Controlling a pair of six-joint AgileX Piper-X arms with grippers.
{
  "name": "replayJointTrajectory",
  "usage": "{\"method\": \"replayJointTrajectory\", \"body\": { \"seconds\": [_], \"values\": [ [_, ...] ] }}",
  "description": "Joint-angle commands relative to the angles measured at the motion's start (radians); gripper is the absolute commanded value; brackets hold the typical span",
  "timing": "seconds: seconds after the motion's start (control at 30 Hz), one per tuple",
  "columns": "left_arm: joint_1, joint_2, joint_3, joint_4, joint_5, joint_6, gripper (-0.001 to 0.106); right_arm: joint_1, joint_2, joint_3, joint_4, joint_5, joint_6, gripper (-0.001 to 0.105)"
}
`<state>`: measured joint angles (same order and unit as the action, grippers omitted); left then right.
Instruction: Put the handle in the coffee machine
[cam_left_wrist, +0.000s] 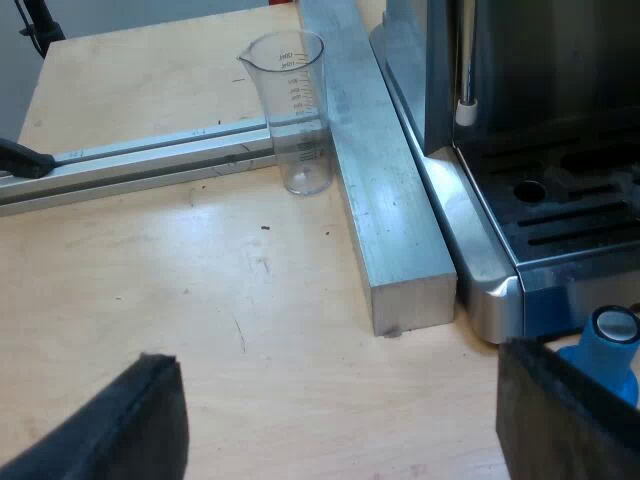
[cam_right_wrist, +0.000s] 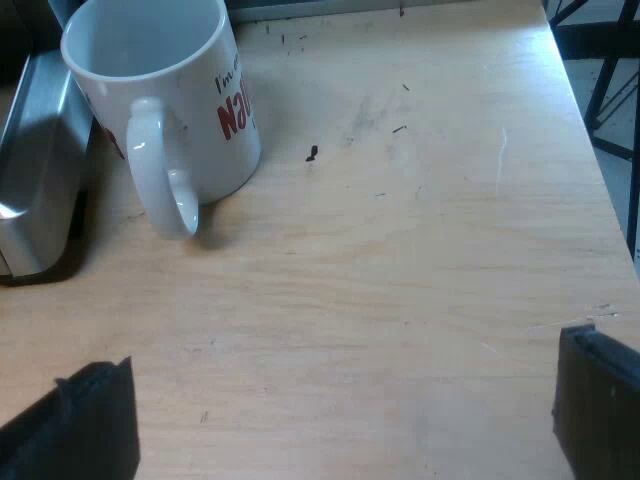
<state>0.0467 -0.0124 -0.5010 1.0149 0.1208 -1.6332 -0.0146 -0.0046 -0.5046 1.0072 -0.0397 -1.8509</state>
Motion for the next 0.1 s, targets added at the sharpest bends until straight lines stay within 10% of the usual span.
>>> {"method": "replayJointTrajectory", "body": {
  "seconds": [0.03, 0.1],
  "values": [
    [0.000, -0.141, -0.006, -0.013, -0.014, -0.008, 0.067, -0.003, -0.047, -0.008, -0.007, -0.010, -0.007, 0.085],
    [0.000, -0.141, -0.006, -0.013, -0.014, -0.008, 0.067, -0.003, -0.047, -0.008, -0.007, -0.010, -0.007, 0.085]
  ]
}}
